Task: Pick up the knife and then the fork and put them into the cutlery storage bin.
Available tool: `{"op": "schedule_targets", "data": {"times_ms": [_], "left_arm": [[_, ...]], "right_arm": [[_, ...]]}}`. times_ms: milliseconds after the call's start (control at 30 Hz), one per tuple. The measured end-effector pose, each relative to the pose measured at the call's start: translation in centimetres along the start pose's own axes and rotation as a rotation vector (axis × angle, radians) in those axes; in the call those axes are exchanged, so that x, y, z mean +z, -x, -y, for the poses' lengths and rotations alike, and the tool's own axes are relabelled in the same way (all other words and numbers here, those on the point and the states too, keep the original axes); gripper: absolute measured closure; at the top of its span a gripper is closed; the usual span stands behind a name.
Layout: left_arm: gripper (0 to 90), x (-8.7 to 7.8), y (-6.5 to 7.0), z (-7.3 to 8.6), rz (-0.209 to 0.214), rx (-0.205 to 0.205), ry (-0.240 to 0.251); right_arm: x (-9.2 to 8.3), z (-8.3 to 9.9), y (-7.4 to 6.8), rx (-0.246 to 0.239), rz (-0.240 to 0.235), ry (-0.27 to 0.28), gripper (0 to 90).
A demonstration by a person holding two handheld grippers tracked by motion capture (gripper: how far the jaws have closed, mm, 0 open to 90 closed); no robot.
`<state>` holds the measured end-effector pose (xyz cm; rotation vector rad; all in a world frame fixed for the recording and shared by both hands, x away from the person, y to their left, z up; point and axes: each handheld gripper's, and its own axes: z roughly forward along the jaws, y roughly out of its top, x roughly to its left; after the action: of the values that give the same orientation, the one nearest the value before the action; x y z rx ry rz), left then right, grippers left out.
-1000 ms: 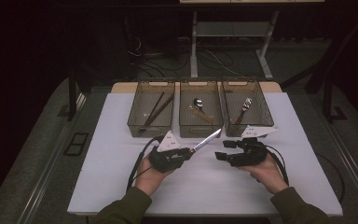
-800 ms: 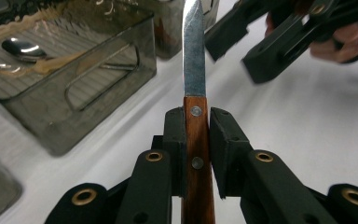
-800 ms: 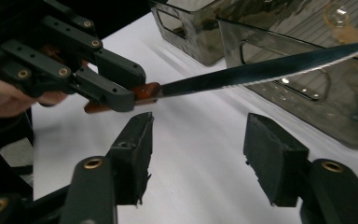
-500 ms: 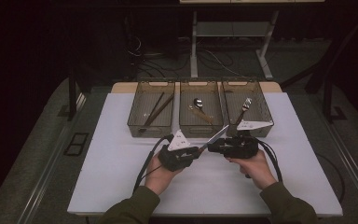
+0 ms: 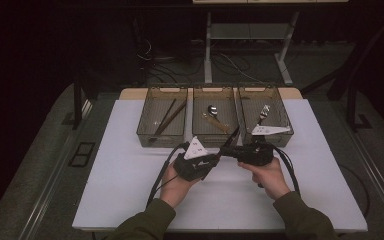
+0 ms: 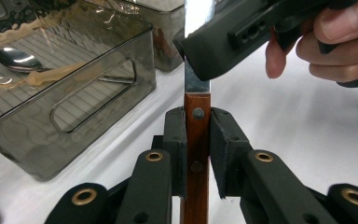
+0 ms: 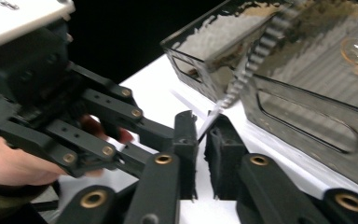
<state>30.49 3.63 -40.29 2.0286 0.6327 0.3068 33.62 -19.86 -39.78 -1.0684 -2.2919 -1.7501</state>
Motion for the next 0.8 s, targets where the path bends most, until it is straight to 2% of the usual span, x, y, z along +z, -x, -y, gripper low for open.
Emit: {"op": "schedule_targets", "data": {"times_ms": [133,300,400,633,800], "left_arm": [[76.2,-0.1,-0.3,0.1,0.012,-0.002,-0.007],[74.8,-0.4,-0.6,0.3,0.023,-0.025,0.015],[68.2,-0.7,-0.8,0.5,0.031,-0.025,0.016],[55.7,-2.5,-1.4,1.6,0.057,-0.003,0.015],[49.3,-4.0,-2.2,2.8,0.05,-0.003,0.006]], "right_arm": [[0.3,-0.2,-0.2,-0.017,-0.008,-0.007,89.1],[0.5,-0.5,-0.5,-0.034,-0.006,-0.003,89.4],[0.0,-0.8,-0.5,-0.041,0.005,0.009,89.5],[-2.3,-1.4,0.0,-0.074,0.083,0.008,89.5],[-4.2,-2.0,0.7,-0.087,0.136,0.003,89.5]]}}
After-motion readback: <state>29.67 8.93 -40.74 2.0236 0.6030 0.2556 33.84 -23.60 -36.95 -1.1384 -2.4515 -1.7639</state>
